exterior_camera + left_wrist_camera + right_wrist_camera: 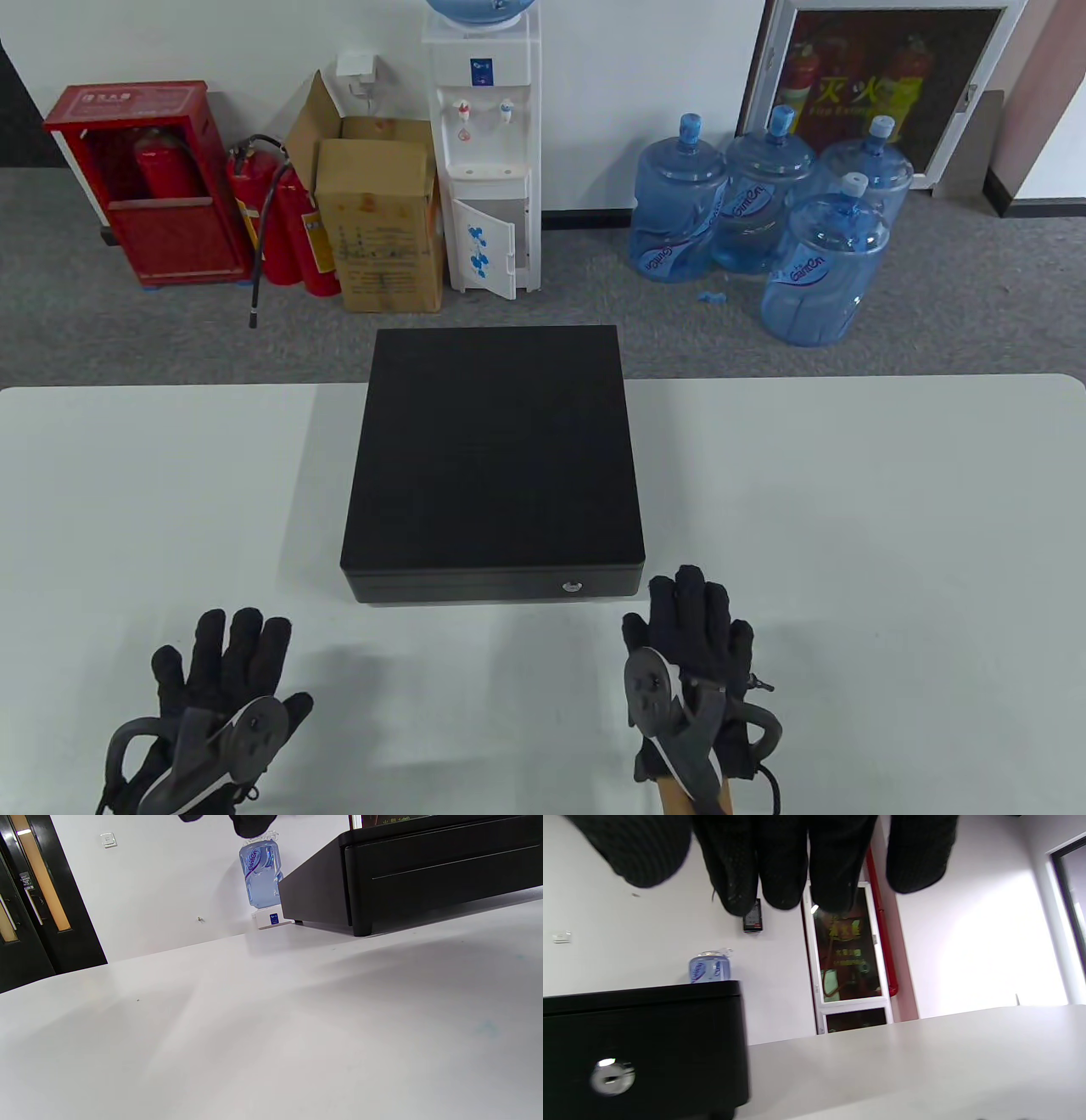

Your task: Close cash drawer

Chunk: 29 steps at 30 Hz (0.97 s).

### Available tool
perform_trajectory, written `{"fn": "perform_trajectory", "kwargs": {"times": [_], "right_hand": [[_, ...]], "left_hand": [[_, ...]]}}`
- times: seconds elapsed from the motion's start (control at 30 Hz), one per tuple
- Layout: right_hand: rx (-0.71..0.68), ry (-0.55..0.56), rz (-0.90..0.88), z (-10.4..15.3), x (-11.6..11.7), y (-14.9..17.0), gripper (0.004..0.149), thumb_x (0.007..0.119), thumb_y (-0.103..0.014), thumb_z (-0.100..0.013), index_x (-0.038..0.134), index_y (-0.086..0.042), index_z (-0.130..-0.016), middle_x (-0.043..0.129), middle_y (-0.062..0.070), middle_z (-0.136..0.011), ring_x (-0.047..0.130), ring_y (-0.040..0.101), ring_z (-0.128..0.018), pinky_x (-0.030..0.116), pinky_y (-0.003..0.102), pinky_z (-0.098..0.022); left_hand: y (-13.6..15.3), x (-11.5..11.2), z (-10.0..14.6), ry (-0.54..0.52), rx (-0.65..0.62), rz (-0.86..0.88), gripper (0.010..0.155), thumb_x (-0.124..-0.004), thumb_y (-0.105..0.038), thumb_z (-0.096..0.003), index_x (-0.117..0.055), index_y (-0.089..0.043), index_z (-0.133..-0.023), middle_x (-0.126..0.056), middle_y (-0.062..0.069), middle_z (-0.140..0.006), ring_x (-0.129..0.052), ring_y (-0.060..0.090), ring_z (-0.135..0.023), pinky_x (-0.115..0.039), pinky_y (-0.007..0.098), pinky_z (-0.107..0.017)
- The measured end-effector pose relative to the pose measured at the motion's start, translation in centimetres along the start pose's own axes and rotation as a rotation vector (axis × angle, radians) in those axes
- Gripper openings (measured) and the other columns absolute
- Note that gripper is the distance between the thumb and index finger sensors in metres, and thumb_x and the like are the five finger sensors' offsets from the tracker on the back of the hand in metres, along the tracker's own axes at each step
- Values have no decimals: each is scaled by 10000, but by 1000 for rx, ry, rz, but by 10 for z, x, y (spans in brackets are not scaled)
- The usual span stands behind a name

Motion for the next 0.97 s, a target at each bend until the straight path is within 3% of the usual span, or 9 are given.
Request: {"fn": "perform_trajectory", "kwargs": {"times": [0.2,0.43,0.97], "right_hand": [[-85,-64,58,6,11,-17,736,547,-694,-368,501,-439,-1057,423,-115,-1202,454,179,-1137,501,579,-778],[-124,-267,90,10,41,-23,814,426,-757,-333,303,-470,-1085,210,-151,-1203,224,156,-1136,281,593,-762],[-113,-317,93,10,50,-22,805,432,-750,-330,298,-482,-1077,213,-163,-1195,223,146,-1132,261,583,-758]], "left_hand": [[1,0,1,-3,10,-4,834,-443,-698,-501,-173,-297,-1181,-310,106,-1304,-254,451,-1199,-310,750,-758],[3,0,1,2,24,-5,834,-443,-698,-501,-170,-298,-1180,-301,109,-1303,-248,452,-1198,-308,752,-756],[5,1,2,16,34,-2,833,-443,-697,-500,-172,-299,-1179,-305,106,-1303,-249,452,-1198,-308,751,-757]]}}
Point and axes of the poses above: the tracker on the back of each hand, its own y axis roughly to the little-finger side, its own z axis roughly from the fingertips to the wrist, x = y × z, the point moved 3 cm from there along -z, roughly from the wrist to the fingertips
